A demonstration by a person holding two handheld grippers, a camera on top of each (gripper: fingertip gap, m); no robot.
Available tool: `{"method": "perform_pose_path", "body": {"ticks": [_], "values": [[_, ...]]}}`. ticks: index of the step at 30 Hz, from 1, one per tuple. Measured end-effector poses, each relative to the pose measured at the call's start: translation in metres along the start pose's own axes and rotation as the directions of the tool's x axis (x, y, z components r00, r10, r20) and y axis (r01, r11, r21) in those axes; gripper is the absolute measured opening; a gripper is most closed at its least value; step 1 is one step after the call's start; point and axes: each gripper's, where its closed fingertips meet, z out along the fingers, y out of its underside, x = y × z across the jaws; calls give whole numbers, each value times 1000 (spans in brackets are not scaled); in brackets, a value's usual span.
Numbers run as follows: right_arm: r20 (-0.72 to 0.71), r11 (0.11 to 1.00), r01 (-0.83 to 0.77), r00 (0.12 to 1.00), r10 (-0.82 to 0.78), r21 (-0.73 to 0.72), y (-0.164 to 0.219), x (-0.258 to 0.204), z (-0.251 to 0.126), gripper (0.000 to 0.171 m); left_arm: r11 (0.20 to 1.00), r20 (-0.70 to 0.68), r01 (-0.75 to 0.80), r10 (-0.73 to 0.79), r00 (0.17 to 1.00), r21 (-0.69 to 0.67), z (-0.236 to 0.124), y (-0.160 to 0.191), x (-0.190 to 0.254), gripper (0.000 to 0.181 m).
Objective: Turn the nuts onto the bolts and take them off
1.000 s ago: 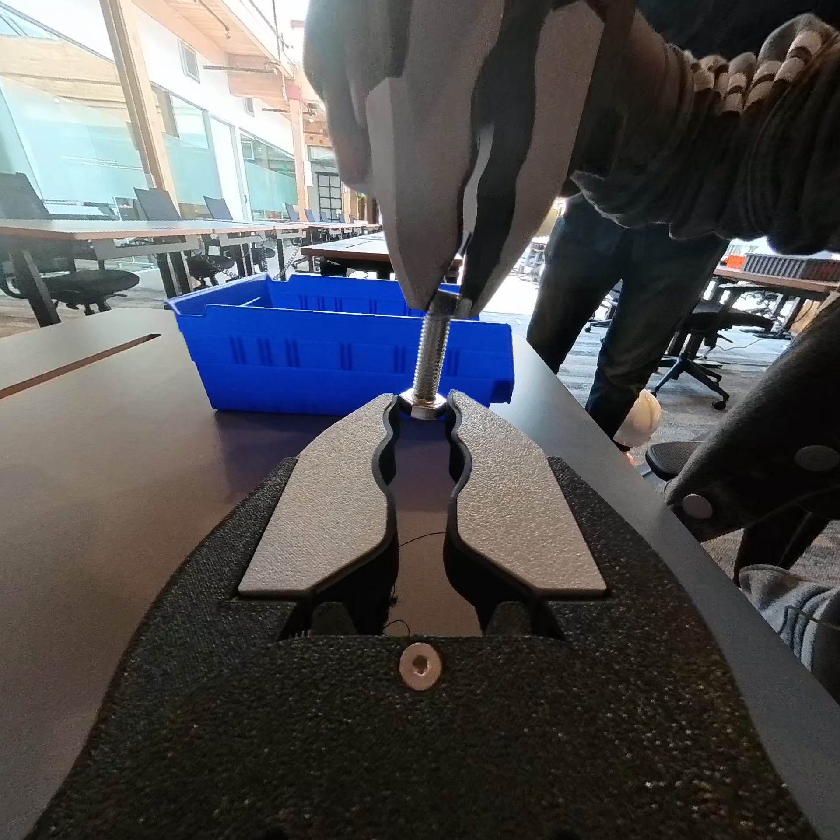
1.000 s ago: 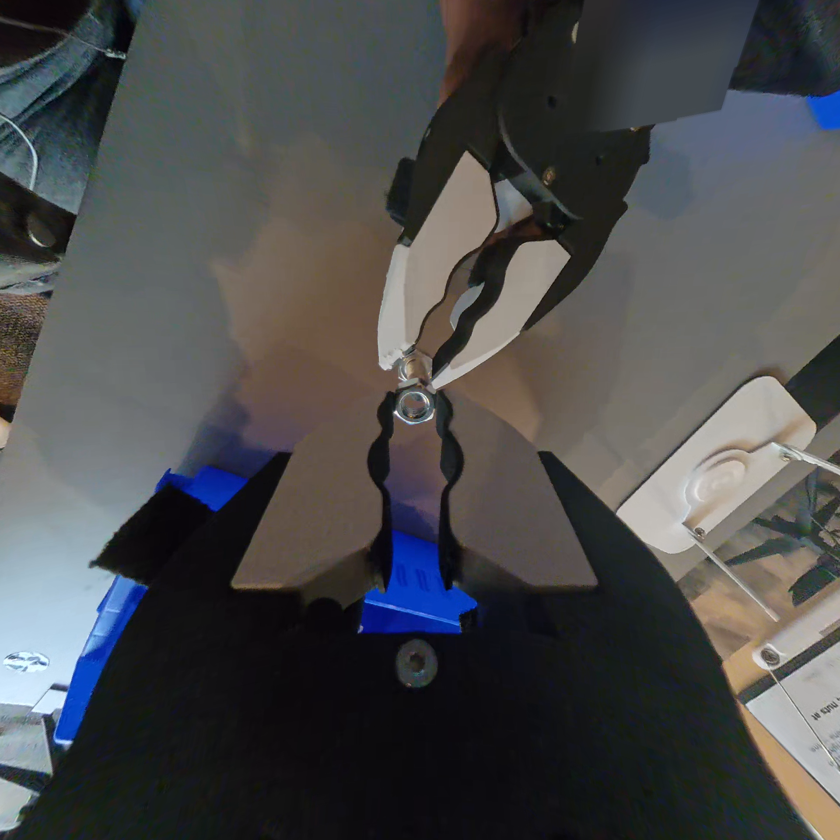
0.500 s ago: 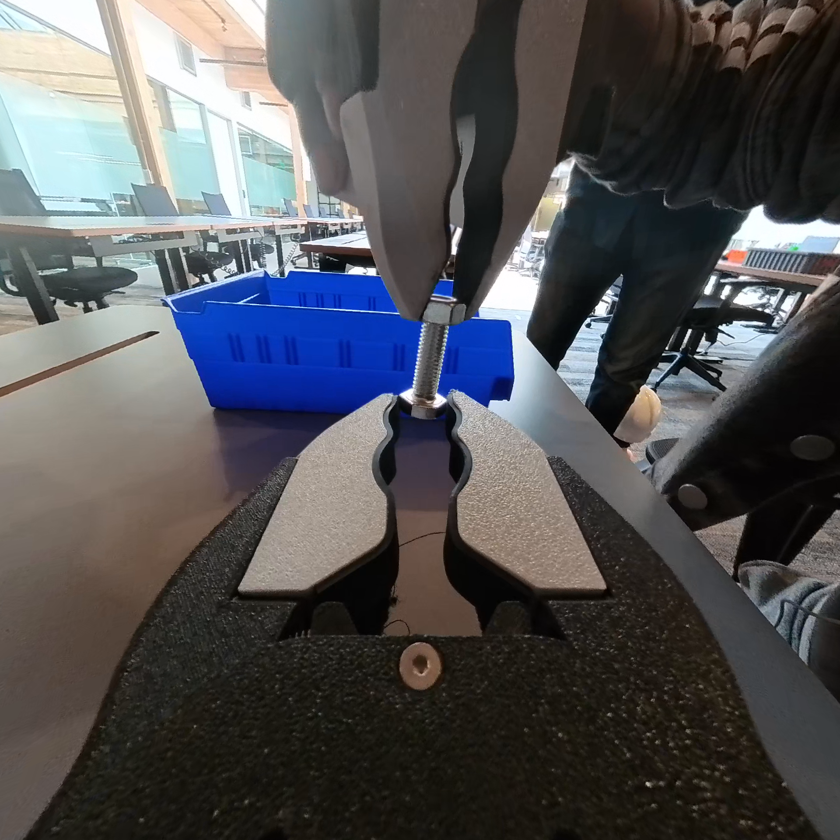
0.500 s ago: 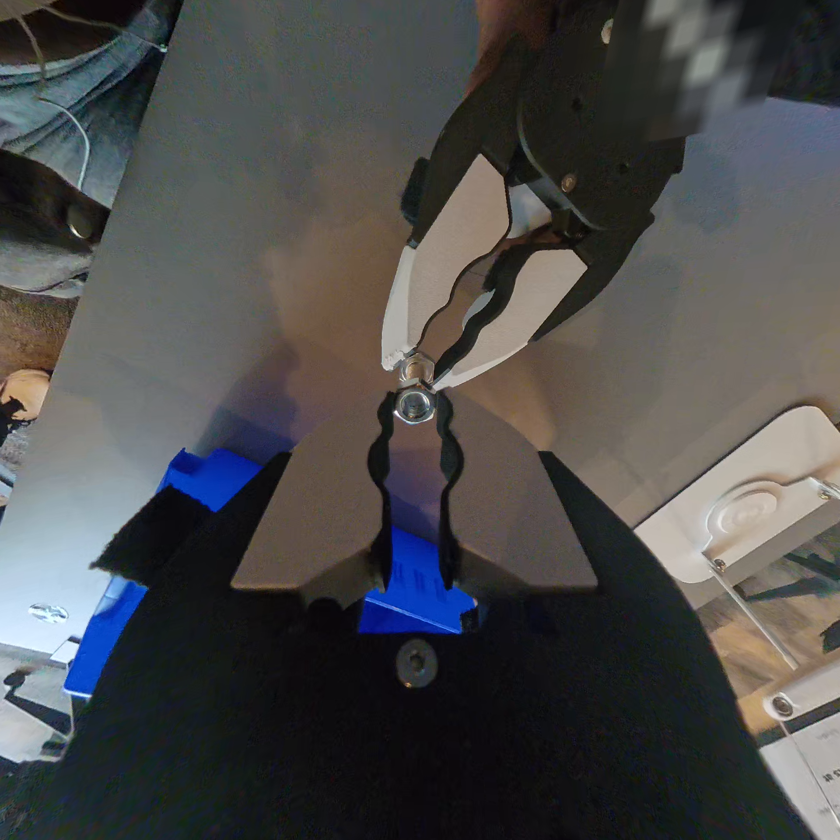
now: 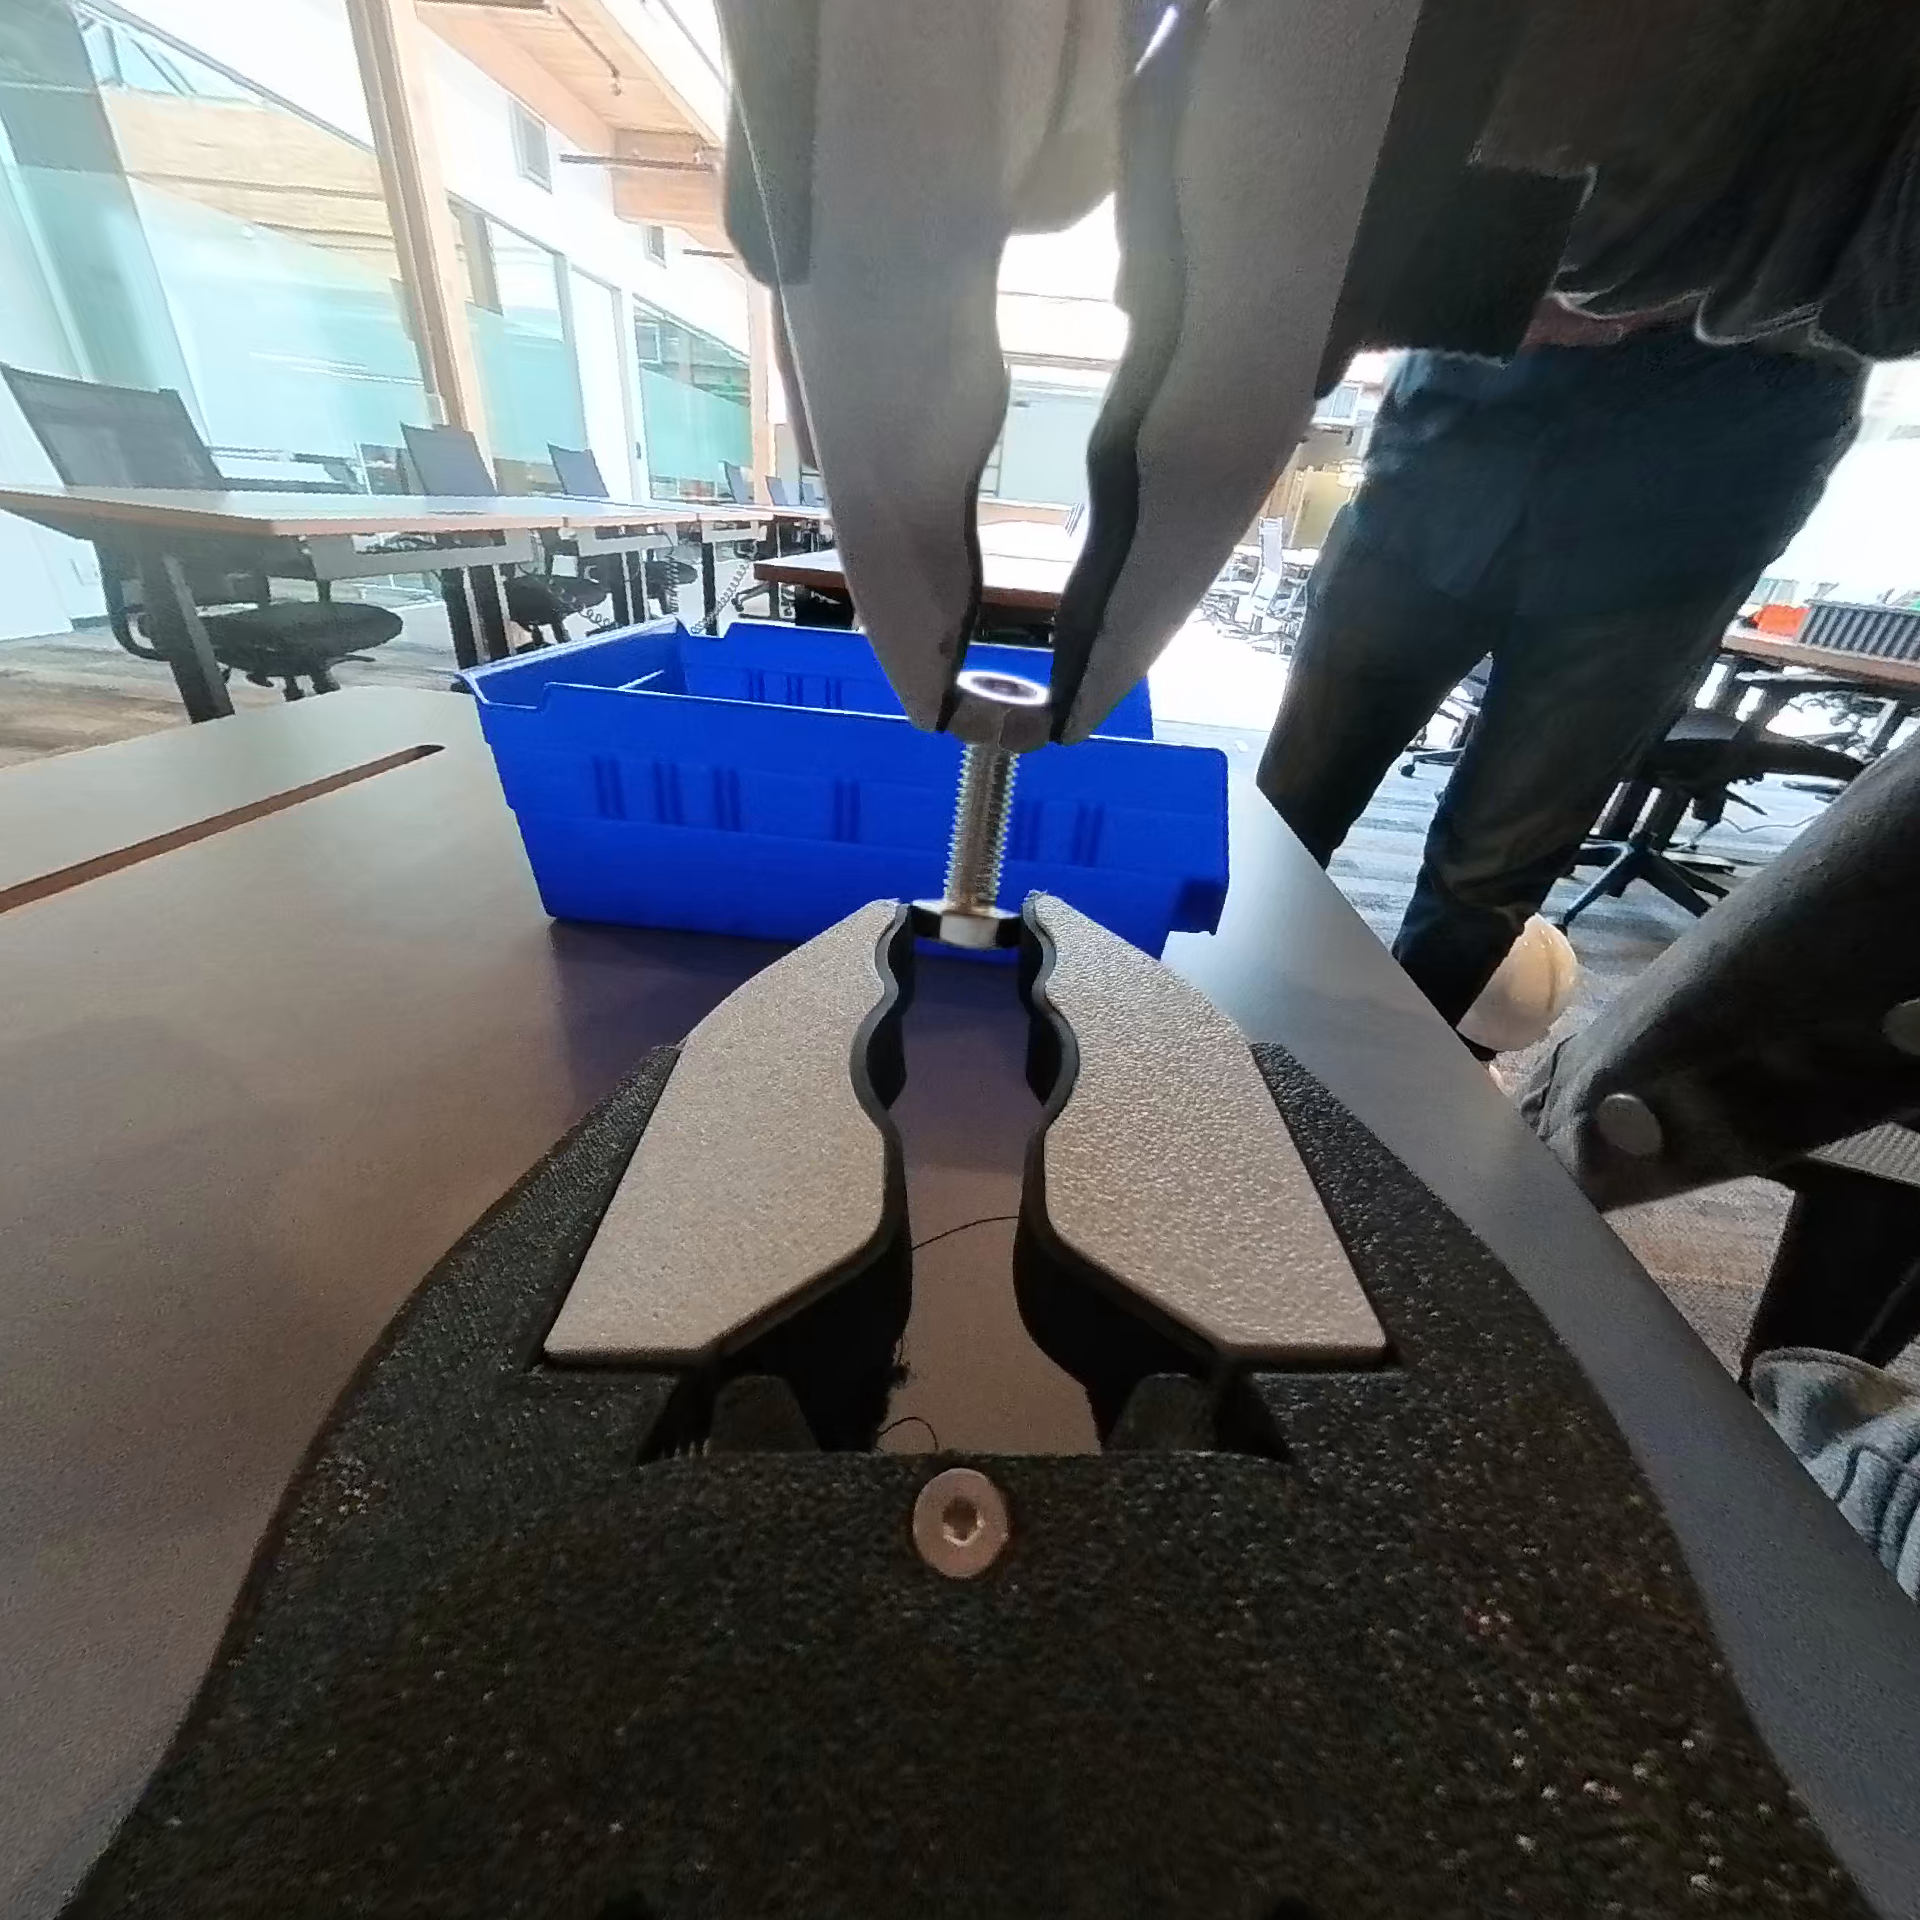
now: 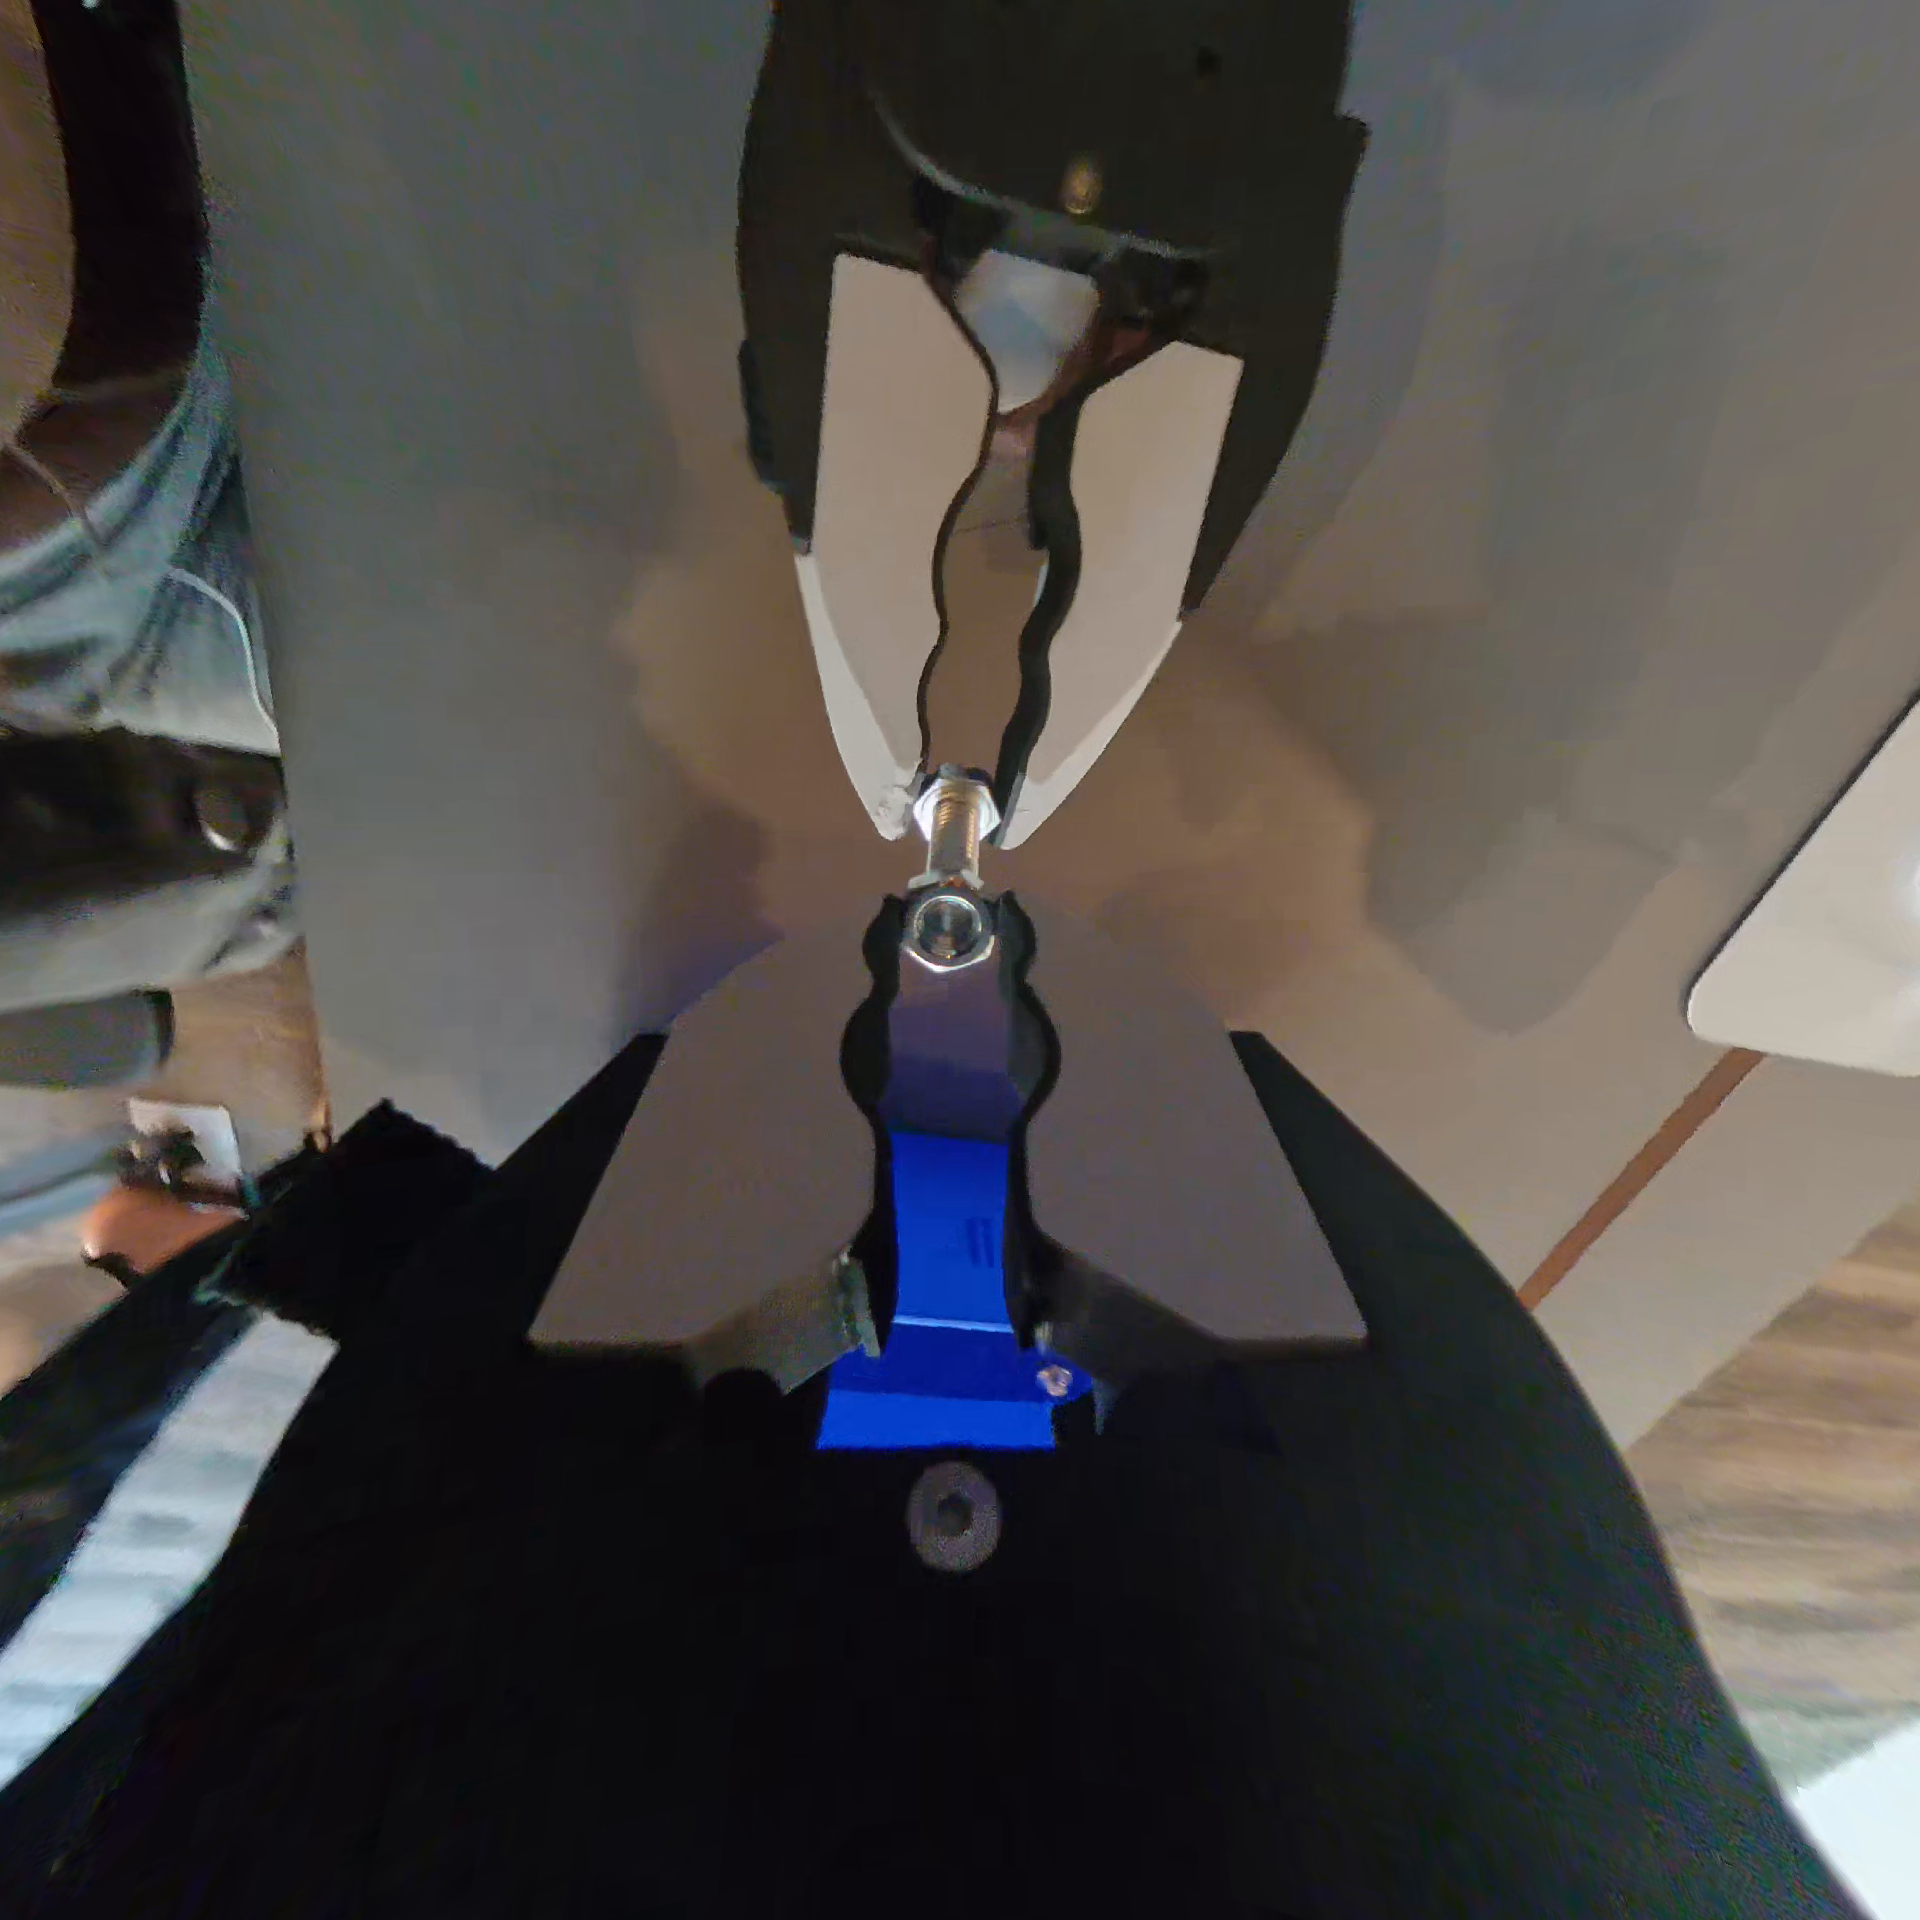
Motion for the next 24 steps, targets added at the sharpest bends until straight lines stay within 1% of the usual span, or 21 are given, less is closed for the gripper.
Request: {"method": "perform_pose_path", "body": {"ticks": [3, 7, 10, 12, 18, 24], "values": [[-26, 997, -73, 997, 74, 40, -1, 4, -2, 17, 999, 2, 30, -30, 1000, 39, -5, -5, -2, 19], [-7, 981, -168, 985, 170, 101, -5, 4, -3, 17, 999, 6, 19, -19, 1000, 33, -4, -4, -1, 19], [-35, 974, -176, 983, 183, 140, -6, 7, -4, 17, 997, -2, 44, -44, 999, 66, -8, -8, -3, 19], [-23, 963, -205, 977, 213, 174, -8, 7, -5, 17, 997, -5, 39, -39, 999, 70, -8, -8, -2, 19], [3, 885, -364, 925, 380, 291, -12, 15, -9, 17, 991, 9, 66, -68, 998, 117, -12, -12, -5, 19], [39, 780, -525, 837, 547, 340, -12, 21, -10, 17, 985, 40, 80, -87, 995, 151, -15, -15, -9, 19]]}}
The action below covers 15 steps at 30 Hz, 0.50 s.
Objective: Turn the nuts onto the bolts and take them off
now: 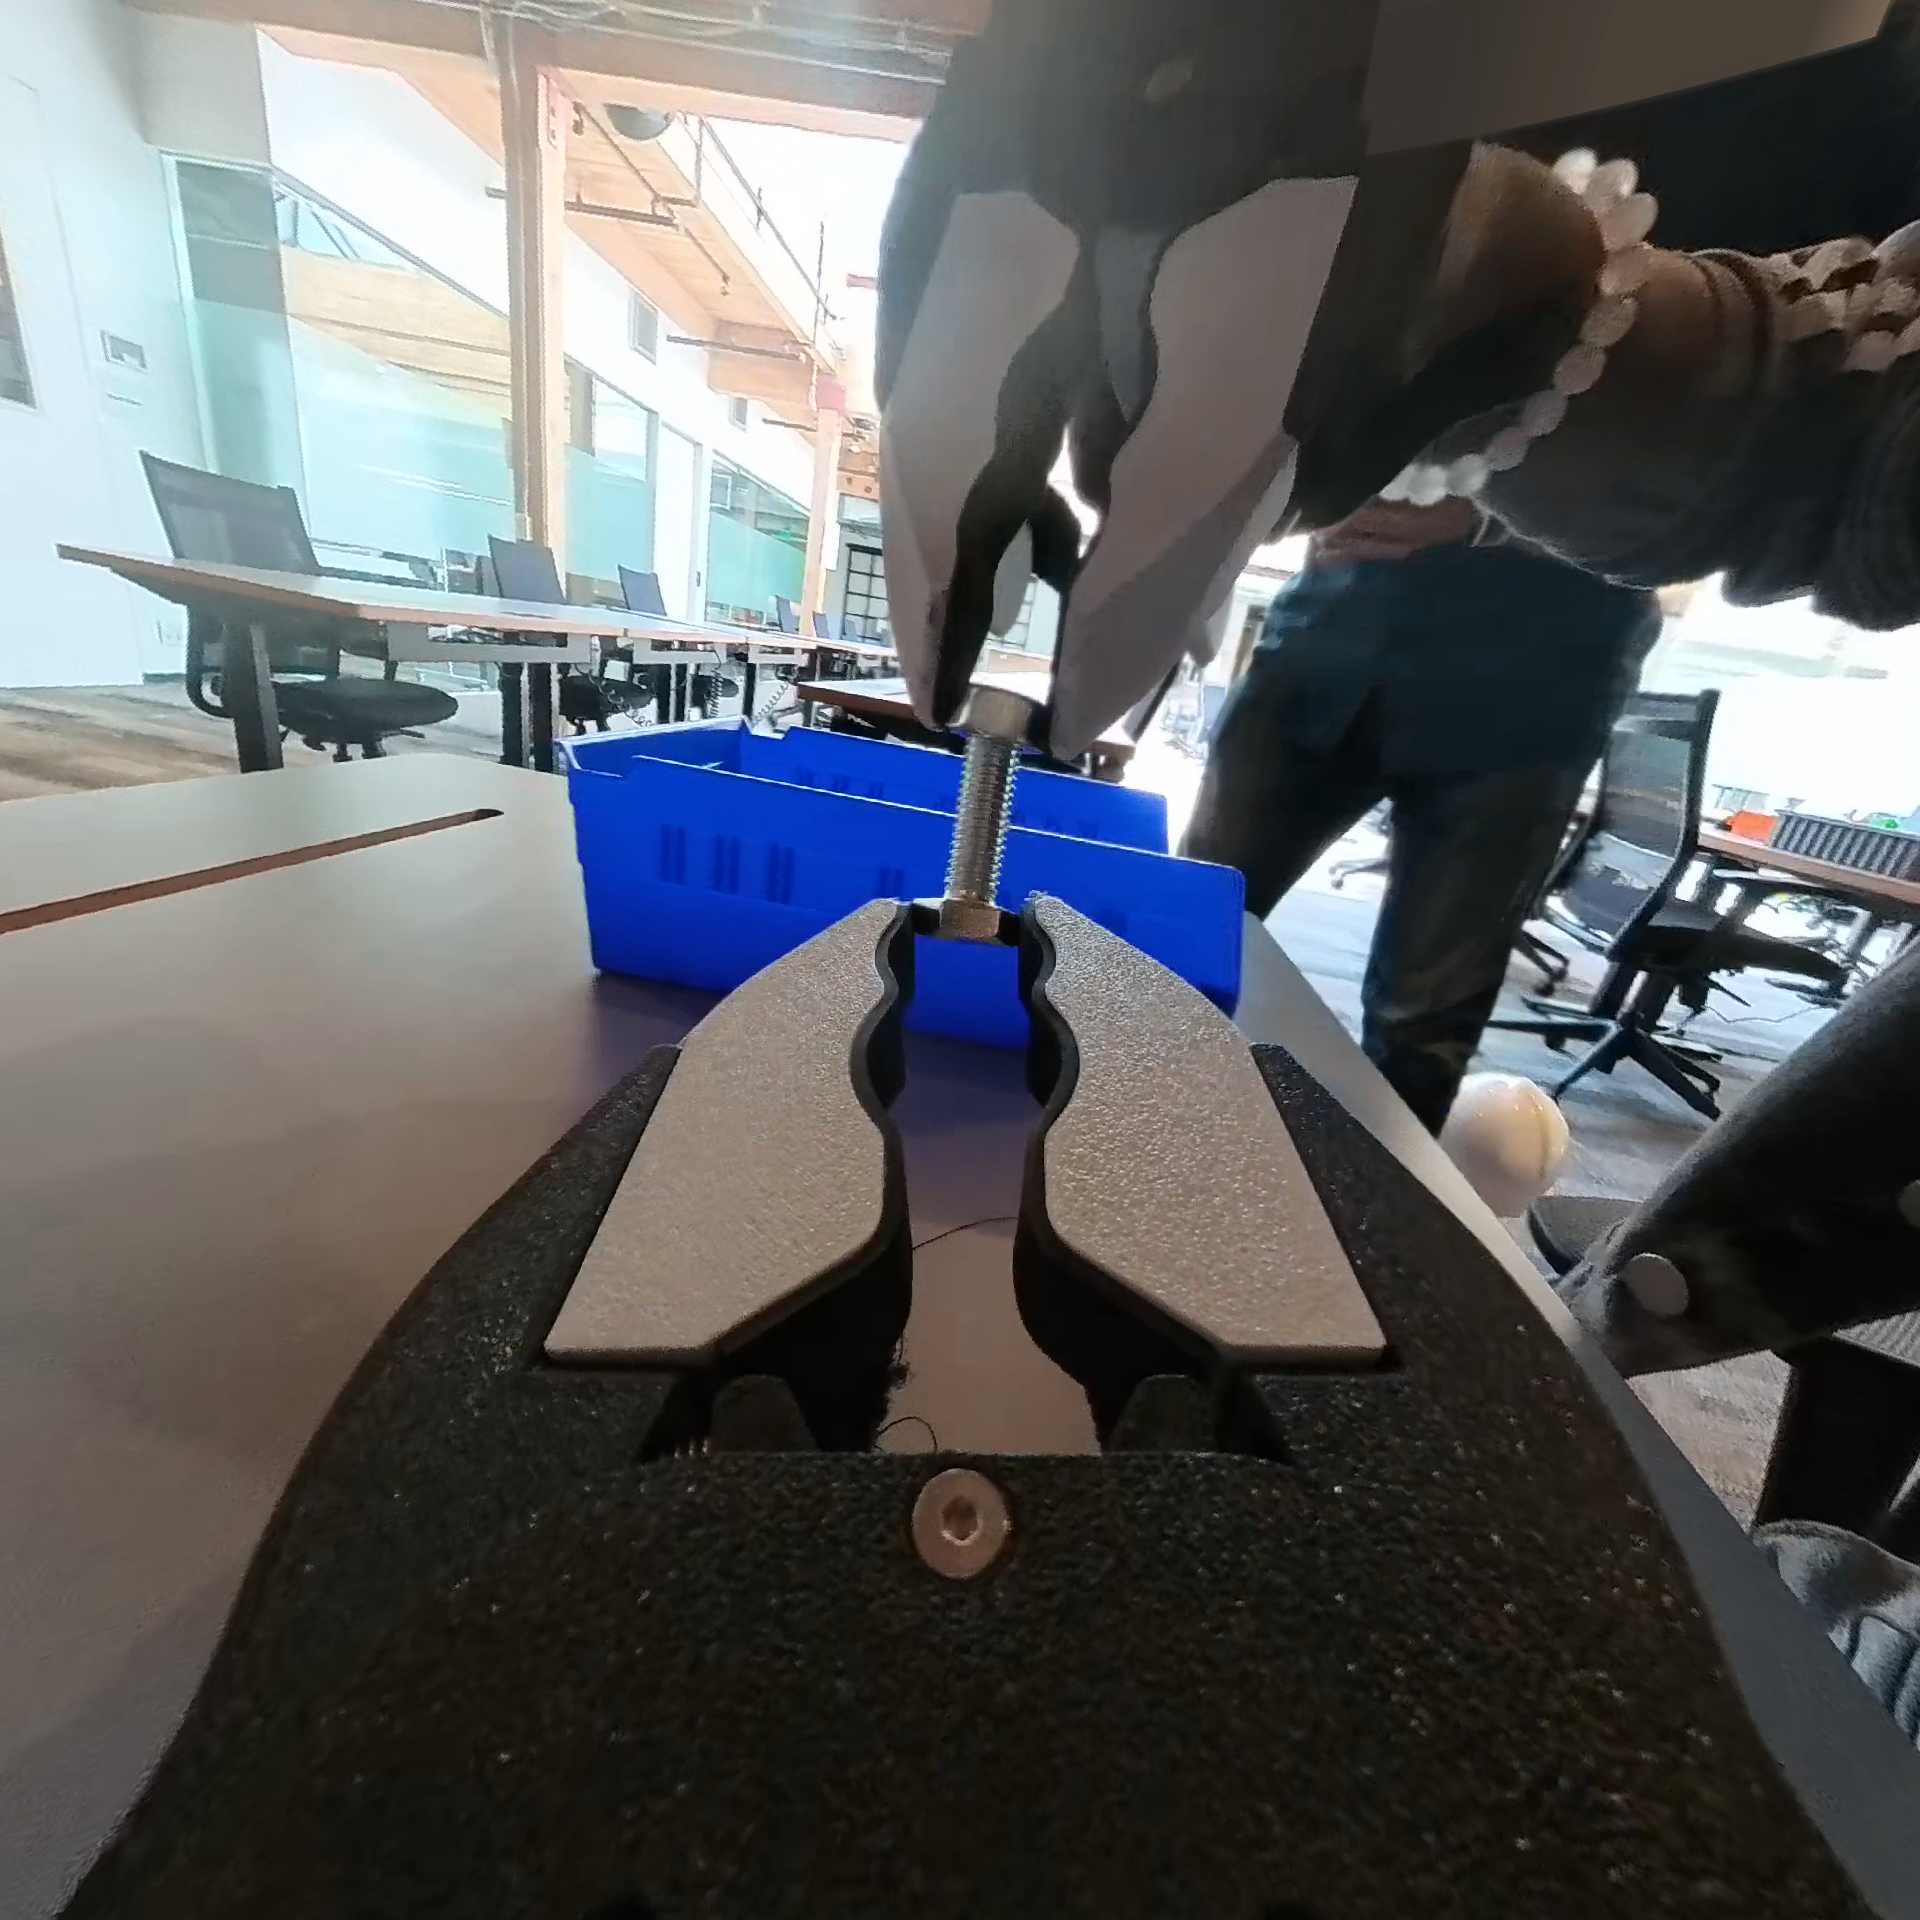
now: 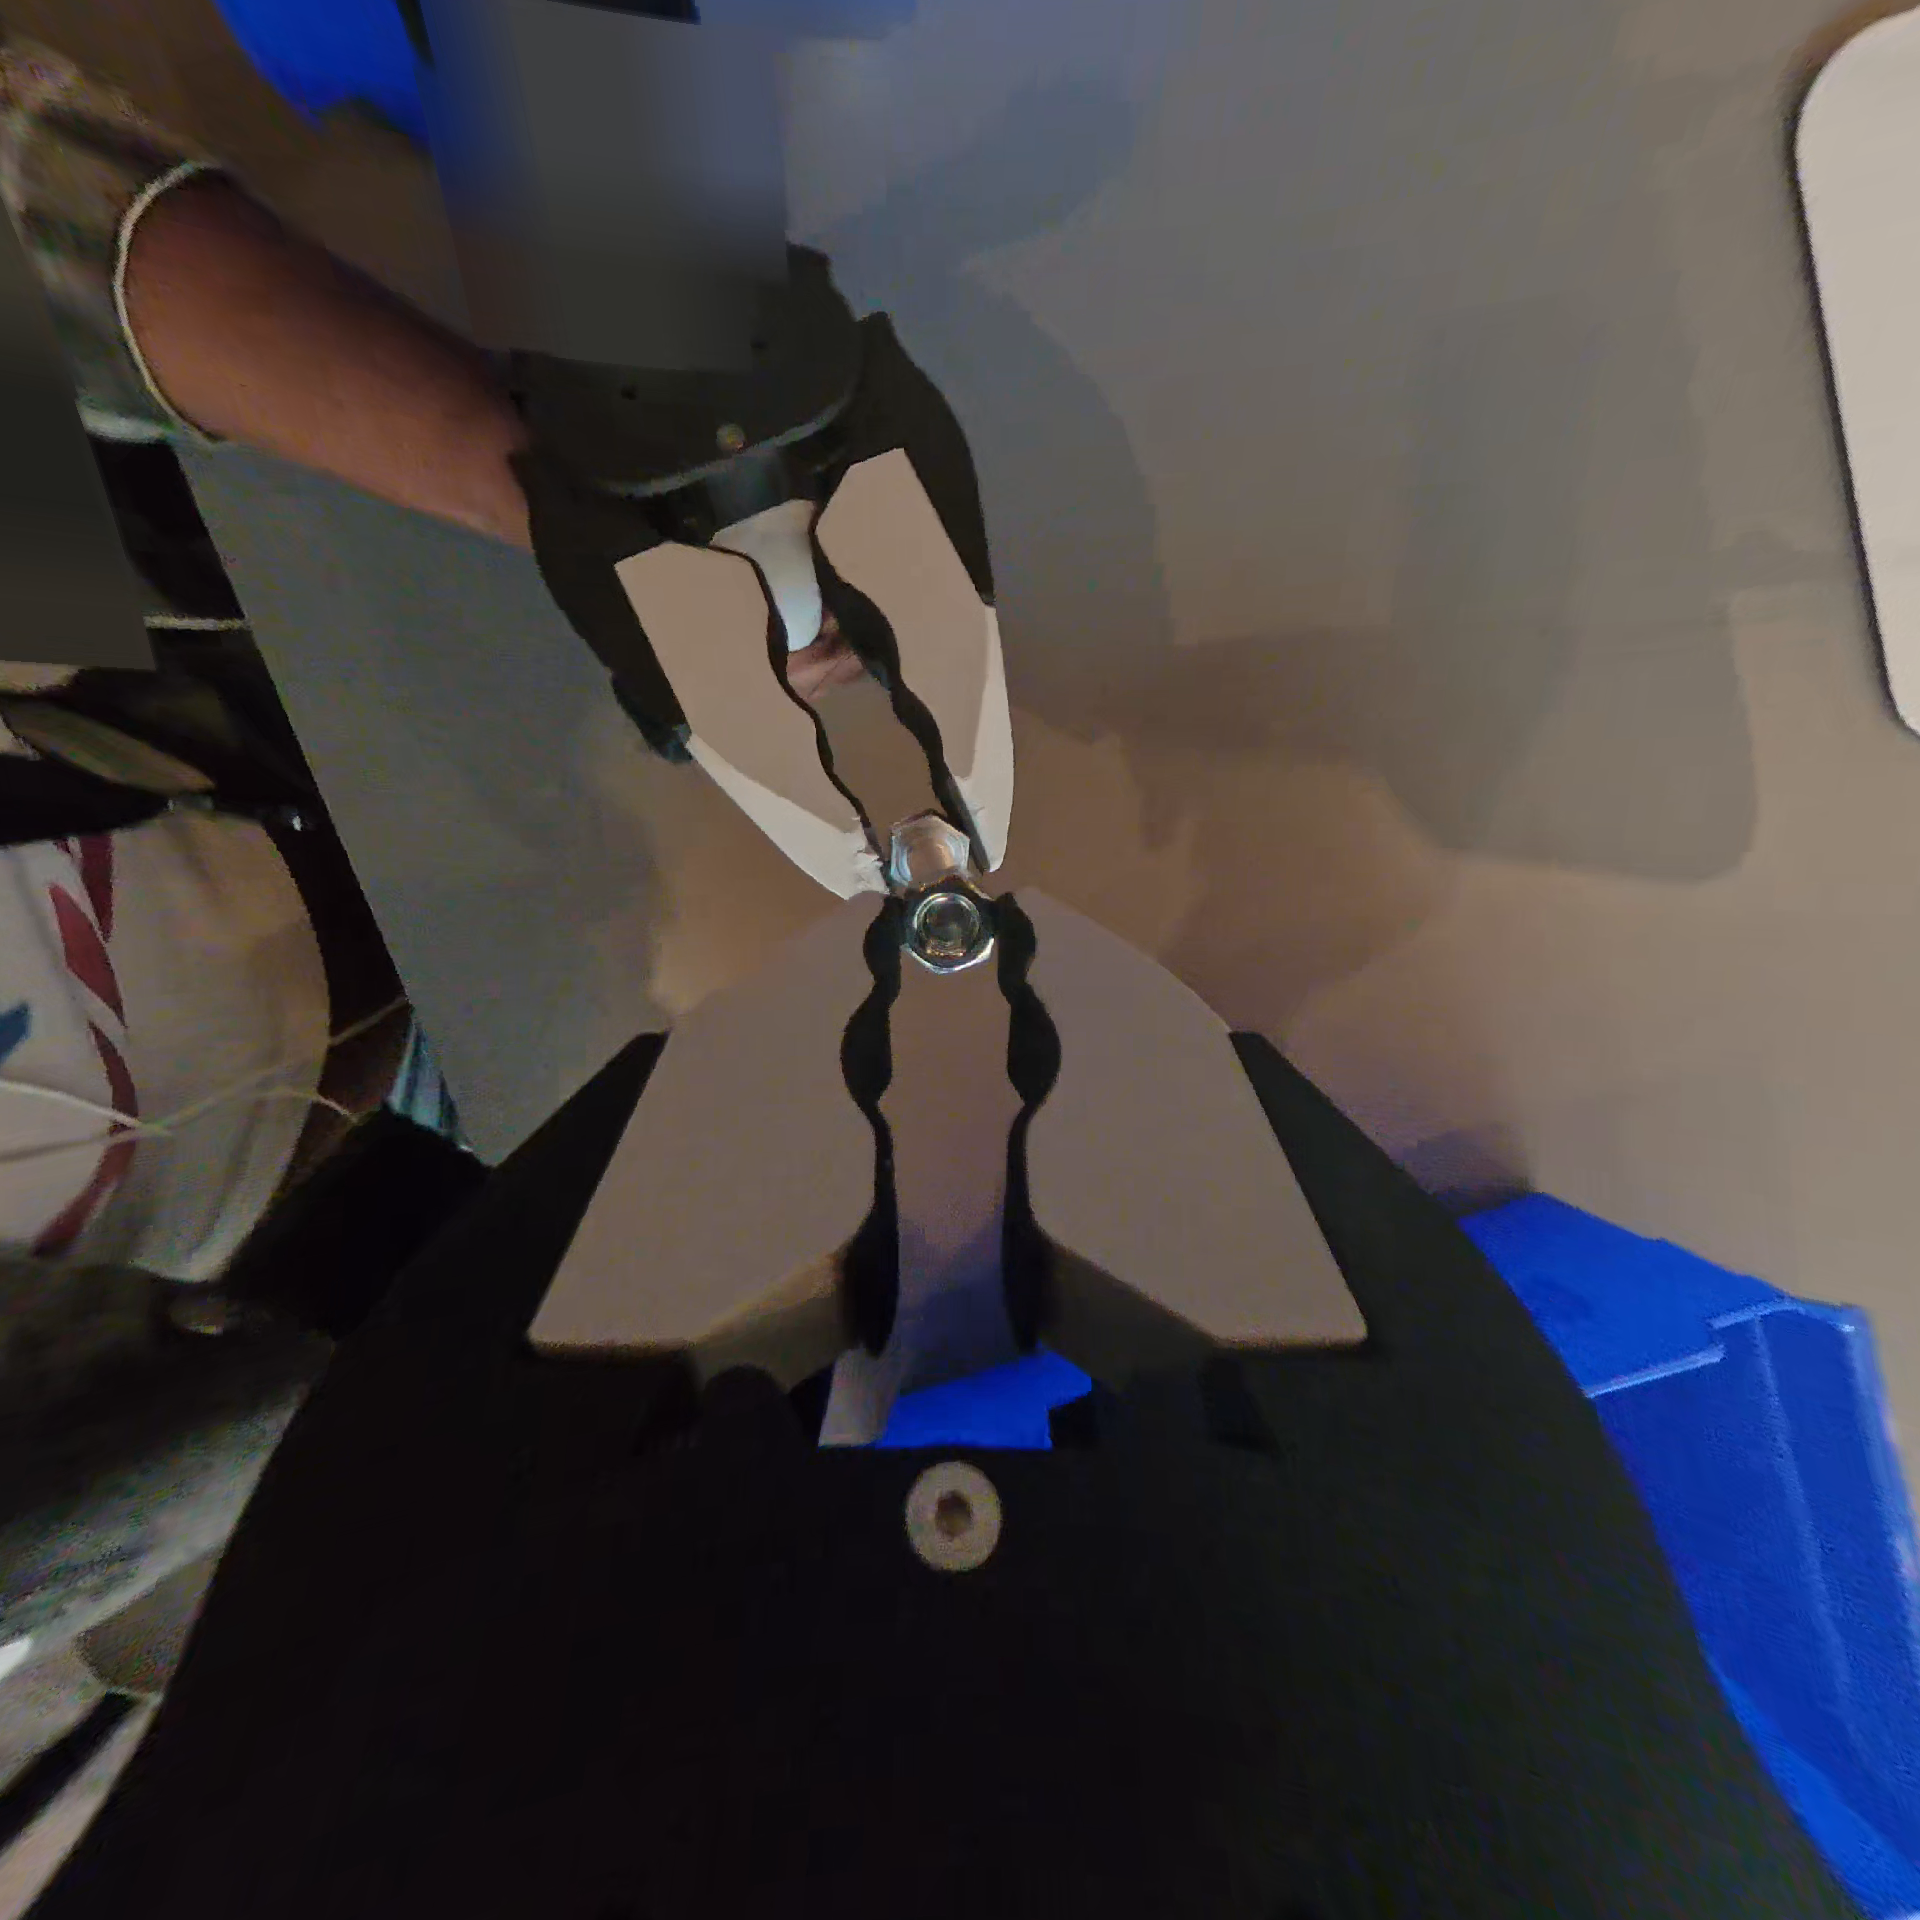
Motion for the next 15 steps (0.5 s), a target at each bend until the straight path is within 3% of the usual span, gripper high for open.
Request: {"method": "perform_pose_path", "body": {"ticks": [7, 13, 15], "values": [[13, 983, -176, 984, 176, 42, -5, 0, 0, 18, 1000, 31, -10, 10, 999, 9, 0, -1, -8, 18], [10, 984, -174, 985, 174, 34, -6, 0, 0, 19, 1000, 13, 2, -2, 1000, 20, 1, -2, -7, 19], [16, 987, -160, 987, 160, -4, -1, -2, 2, 32, 999, 5, 11, -11, 1000, 35, 0, -4, -7, 19]]}}
